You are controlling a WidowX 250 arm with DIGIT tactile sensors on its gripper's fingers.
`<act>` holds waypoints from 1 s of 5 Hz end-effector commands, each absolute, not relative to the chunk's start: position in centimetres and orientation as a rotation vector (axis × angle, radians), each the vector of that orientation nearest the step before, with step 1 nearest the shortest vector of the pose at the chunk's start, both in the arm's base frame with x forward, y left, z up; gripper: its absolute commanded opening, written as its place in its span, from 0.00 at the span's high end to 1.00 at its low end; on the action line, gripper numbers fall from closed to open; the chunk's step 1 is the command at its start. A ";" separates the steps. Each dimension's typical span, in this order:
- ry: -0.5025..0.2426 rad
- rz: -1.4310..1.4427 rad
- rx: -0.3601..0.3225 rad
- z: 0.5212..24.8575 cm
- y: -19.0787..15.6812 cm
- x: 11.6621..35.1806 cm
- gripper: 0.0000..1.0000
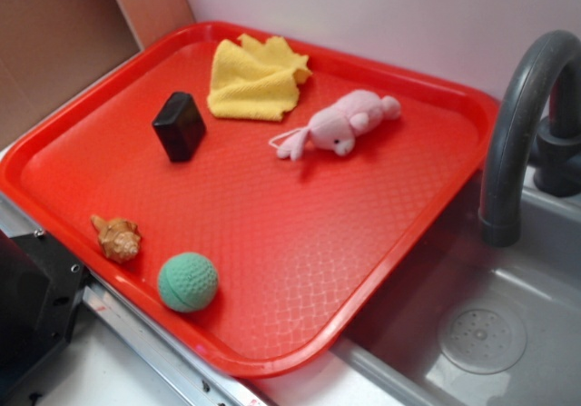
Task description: Grab the pink bunny.
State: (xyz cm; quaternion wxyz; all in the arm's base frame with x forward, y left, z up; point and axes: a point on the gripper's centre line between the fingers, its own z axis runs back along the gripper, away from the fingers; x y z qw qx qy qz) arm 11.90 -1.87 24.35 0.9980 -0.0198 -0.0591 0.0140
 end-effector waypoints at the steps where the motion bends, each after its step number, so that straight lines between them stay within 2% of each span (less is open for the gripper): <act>1: -0.118 0.028 -0.040 24.4 -1.9 11.9 0.00; 2: -0.270 0.078 -0.007 23.9 -2.6 14.4 0.00; 3: -0.320 0.079 0.027 23.5 -3.8 16.7 0.00; 4: -0.401 0.052 -0.005 22.9 -5.0 19.3 0.00; 5: -0.407 -0.016 -0.038 21.2 -6.5 22.8 0.00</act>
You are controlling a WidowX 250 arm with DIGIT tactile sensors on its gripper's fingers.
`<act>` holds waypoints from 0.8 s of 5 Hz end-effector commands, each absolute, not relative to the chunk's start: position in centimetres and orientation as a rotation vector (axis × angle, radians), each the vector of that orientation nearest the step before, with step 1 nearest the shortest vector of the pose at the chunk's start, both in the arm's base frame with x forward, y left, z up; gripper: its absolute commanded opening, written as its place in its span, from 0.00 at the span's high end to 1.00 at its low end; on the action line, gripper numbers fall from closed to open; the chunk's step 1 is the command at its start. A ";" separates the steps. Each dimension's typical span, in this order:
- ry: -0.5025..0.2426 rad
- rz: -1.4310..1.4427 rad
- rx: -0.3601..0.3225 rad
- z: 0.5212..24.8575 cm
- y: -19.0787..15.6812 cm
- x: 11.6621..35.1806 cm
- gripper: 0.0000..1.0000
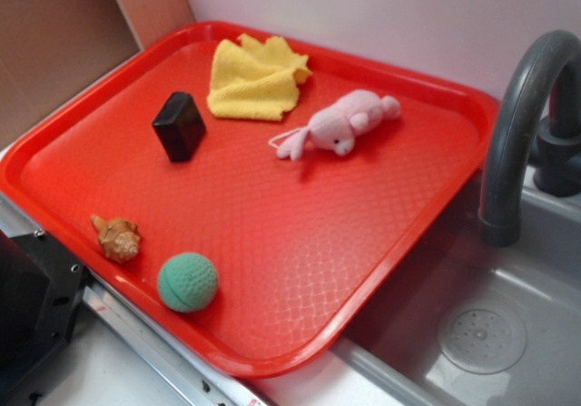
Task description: Grab the pink bunny.
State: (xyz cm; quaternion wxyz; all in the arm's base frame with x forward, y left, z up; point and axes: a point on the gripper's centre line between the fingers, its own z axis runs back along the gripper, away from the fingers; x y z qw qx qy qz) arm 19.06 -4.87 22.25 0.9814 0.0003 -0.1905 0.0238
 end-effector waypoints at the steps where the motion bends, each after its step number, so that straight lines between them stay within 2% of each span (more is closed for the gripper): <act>1: -0.398 -0.076 -0.083 19.3 -7.6 25.2 0.00; 2: -0.369 -0.111 -0.105 17.3 -8.1 27.4 0.00; 4: -0.312 -0.181 -0.070 13.0 -9.9 29.2 0.00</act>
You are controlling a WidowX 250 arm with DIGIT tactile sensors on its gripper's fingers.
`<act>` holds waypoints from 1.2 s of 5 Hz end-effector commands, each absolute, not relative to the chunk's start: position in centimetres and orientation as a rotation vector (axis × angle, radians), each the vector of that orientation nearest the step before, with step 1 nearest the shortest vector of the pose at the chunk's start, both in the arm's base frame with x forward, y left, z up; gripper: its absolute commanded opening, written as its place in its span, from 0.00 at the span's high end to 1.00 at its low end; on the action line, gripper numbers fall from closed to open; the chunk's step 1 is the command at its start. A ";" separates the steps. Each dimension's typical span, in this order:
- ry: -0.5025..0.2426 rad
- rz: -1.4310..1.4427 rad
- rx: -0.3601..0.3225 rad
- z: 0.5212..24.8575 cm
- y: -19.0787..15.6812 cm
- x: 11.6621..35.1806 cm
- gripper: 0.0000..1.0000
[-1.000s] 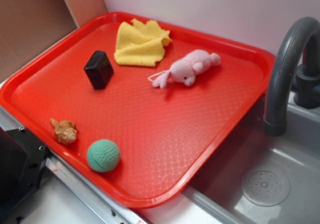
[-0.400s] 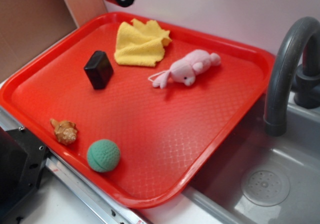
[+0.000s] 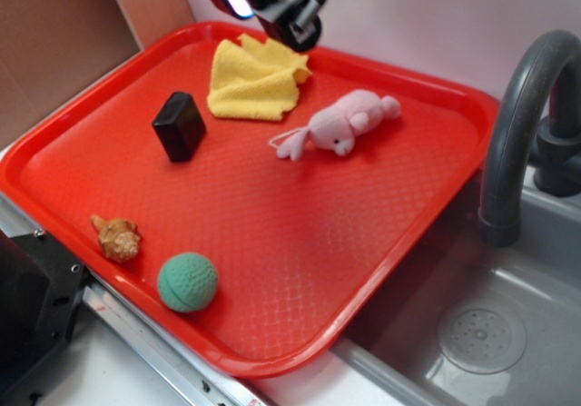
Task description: Grab the pink bunny.
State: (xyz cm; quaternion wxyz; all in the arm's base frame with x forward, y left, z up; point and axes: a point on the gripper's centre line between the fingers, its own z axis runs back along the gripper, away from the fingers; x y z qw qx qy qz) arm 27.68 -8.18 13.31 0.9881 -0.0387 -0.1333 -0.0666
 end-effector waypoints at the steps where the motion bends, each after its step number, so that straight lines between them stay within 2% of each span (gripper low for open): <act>1: -0.231 -0.223 -0.067 9.5 -10.2 30.1 0.00; 2: -0.200 -0.222 -0.045 7.7 -10.0 30.4 0.00; 4: -0.135 -0.234 -0.068 5.2 -9.8 30.8 0.00; 6: -0.089 -0.262 -0.052 3.6 -10.1 31.0 0.00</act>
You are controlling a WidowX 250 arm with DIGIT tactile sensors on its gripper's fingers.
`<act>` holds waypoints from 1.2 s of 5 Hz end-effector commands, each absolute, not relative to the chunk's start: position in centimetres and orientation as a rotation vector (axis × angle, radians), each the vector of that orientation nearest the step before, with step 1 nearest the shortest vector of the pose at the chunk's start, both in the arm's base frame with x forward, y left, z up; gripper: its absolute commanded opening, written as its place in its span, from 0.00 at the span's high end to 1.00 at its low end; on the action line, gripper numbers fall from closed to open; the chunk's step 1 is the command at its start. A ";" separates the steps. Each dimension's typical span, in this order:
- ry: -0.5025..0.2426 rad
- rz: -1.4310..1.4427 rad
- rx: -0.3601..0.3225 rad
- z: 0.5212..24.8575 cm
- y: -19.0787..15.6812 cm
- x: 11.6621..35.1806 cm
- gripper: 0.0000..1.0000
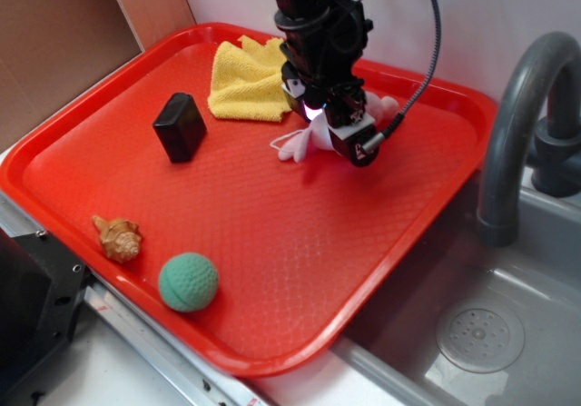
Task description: Grab the pink bunny.
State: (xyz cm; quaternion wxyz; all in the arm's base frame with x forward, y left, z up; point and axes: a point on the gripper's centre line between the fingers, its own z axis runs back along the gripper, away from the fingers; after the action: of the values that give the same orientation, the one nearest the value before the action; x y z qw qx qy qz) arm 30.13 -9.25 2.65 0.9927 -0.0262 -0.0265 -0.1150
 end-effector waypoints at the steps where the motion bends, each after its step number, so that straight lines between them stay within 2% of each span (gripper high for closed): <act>1: -0.069 -0.259 -0.036 3.3 -10.3 30.9 1.00; 2: -0.088 -0.247 -0.012 3.9 -12.0 29.3 1.00; 3: -0.135 -0.099 0.031 8.2 -11.4 27.8 1.00; 4: -0.168 0.081 -0.026 13.2 -9.8 25.7 1.00; 5: -0.166 0.210 -0.115 18.0 -7.6 23.1 1.00; 6: -0.175 0.317 -0.104 21.9 -6.5 19.9 1.00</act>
State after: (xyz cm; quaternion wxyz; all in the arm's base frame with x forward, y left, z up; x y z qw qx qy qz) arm 19.74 -5.85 20.50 0.9848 -0.0401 -0.0634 0.1567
